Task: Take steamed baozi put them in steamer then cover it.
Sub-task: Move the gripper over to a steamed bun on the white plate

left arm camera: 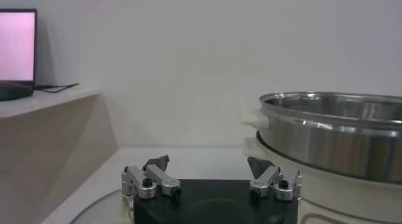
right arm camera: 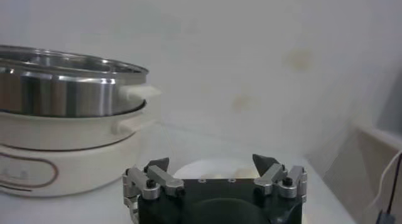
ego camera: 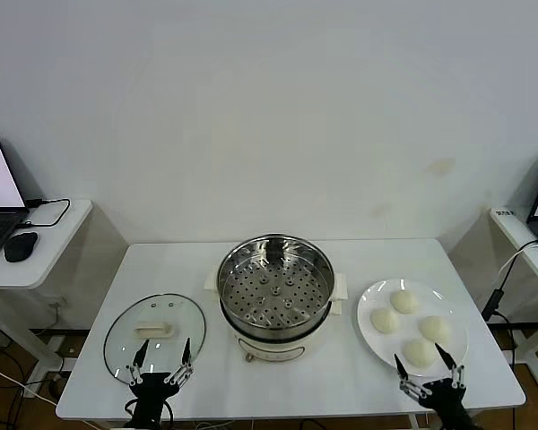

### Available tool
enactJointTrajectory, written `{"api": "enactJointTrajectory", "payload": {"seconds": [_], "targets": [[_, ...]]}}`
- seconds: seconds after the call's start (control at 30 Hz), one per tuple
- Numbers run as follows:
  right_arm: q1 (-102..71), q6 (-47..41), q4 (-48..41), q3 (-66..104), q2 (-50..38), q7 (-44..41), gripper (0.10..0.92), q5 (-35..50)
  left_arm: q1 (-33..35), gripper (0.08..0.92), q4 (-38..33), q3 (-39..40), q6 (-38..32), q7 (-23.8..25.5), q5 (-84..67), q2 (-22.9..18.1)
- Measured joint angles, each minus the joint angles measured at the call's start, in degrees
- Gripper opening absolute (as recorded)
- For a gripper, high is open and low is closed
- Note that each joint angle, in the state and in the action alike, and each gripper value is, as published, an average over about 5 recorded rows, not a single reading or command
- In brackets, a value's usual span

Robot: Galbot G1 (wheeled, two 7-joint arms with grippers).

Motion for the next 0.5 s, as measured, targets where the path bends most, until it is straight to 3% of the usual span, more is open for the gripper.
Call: {"api": "enactJointTrajectory", "payload": {"seconds": [0.5], "targets": [[16.81,-7.17,-11.75,-1.39,-22.32,-11.8,0.823,-15.83,-1.56,0.823,-0.84,-1.53,3.39,-0.29,2.26,0.42]]}}
